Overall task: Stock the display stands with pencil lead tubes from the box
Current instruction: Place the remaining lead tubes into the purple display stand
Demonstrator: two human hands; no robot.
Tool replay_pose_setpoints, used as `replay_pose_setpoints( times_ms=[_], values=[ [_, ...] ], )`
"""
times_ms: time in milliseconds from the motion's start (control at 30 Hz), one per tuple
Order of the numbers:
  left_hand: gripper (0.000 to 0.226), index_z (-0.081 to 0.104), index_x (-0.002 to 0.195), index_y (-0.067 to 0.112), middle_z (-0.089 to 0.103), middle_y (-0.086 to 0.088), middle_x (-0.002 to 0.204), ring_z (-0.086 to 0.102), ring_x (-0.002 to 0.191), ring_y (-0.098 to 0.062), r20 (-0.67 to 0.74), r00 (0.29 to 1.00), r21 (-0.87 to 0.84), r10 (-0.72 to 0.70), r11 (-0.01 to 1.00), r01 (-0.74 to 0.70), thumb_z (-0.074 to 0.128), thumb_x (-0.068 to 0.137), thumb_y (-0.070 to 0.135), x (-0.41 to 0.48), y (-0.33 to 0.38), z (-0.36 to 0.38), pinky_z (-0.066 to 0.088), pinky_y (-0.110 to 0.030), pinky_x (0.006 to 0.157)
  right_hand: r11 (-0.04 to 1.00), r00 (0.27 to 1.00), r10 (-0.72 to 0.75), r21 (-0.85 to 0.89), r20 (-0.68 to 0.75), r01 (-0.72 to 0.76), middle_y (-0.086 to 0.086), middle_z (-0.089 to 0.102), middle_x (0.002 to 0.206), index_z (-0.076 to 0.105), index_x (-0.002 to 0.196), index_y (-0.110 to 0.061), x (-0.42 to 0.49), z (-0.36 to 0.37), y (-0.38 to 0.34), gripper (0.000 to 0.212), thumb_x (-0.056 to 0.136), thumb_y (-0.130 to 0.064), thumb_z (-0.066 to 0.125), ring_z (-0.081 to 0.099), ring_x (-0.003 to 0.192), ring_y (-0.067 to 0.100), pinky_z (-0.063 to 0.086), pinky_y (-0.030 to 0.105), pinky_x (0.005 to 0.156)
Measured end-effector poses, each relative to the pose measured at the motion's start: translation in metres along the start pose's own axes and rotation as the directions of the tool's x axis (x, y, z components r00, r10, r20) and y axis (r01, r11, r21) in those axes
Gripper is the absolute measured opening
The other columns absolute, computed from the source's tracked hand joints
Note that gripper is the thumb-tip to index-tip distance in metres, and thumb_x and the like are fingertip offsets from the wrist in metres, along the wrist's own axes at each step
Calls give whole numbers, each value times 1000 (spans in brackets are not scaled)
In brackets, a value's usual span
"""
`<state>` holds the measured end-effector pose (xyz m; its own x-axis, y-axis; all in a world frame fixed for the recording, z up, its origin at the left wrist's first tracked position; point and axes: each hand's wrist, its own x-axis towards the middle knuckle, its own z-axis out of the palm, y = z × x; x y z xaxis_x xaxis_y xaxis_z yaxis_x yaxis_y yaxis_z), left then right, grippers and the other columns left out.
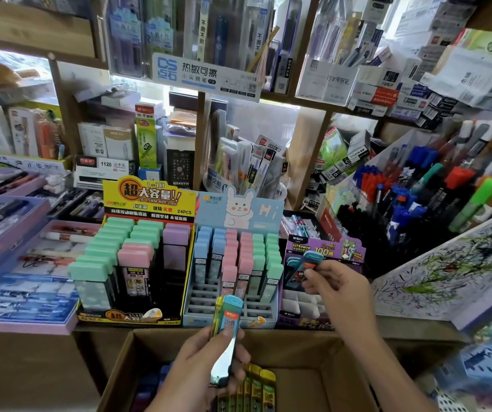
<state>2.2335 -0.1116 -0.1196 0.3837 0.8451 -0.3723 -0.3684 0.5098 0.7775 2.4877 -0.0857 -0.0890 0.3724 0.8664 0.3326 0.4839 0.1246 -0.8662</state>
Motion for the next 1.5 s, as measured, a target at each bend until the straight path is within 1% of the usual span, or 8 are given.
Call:
replay_pose_setpoints(
  times_ms=[233,433,633,900,1033,1233,1367,1500],
  values=[
    [28,65,107,-14,64,-34,75,58,49,-30,50,998,-39,-28,999,30,55,90,6,2,2,0,44,-28,40,970,999,-31,-241,36,38,-28,72,80,70,80,-40,0,10,9,19,91,-26,76,70,73,-4,53,14,64],
    [27,64,111,-13,65,-33,78,60,53,-31,76,997,-32,-22,999,25,49,99,7,0,2,1,47,-30,43,933,998,-24,-358,50,41,-14,67,62,69,69,-29,-1,17,23,23,92,-34,75,59,54,2,44,21,50],
    [28,63,115,-10,68,-33,84,63,59,-34,100,995,-24,-6,1000,8,49,101,10,-5,5,2,52,-33,48,947,998,-24,-320,54,40,-14,66,63,69,67,-27,-1,15,19,24,89,-29,78,56,51,4,44,21,49],
    [25,65,117,-5,72,-36,99,71,68,-35,94,995,-21,20,1000,-18,54,99,8,-10,3,4,61,-37,57,980,996,-62,-194,-67,48,-19,72,78,74,89,-29,-23,3,-15,8,87,-24,80,68,80,-4,53,12,68],
    [30,62,122,2,72,-34,103,73,75,-35,99,995,1,29,1000,-30,59,94,13,-9,2,4,63,-37,62,996,995,-66,-48,75,69,-11,75,79,77,88,-35,-48,7,-31,8,90,-27,76,71,74,7,57,20,63],
    [31,77,112,13,75,-28,104,76,82,-35,93,995,70,40,996,-47,69,84,22,-10,-2,4,62,-34,64,965,911,168,123,377,-230,4,78,86,81,95,-33,-77,34,-29,7,91,-28,77,68,74,10,54,24,65],
    [23,80,105,23,76,-24,106,76,88,-34,115,992,107,44,993,-56,70,84,25,-12,-3,5,62,-33,66,924,880,220,200,422,-327,10,77,84,80,88,-22,-81,39,-30,5,89,-26,78,71,74,18,62,35,71],
    [24,81,102,23,77,-23,103,77,89,-35,107,993,124,54,990,-67,72,81,30,-10,-5,5,62,-34,65,916,885,232,217,403,-338,2,71,69,78,81,-18,-81,37,-32,10,89,-23,78,64,62,9,52,20,56]
  ],
)
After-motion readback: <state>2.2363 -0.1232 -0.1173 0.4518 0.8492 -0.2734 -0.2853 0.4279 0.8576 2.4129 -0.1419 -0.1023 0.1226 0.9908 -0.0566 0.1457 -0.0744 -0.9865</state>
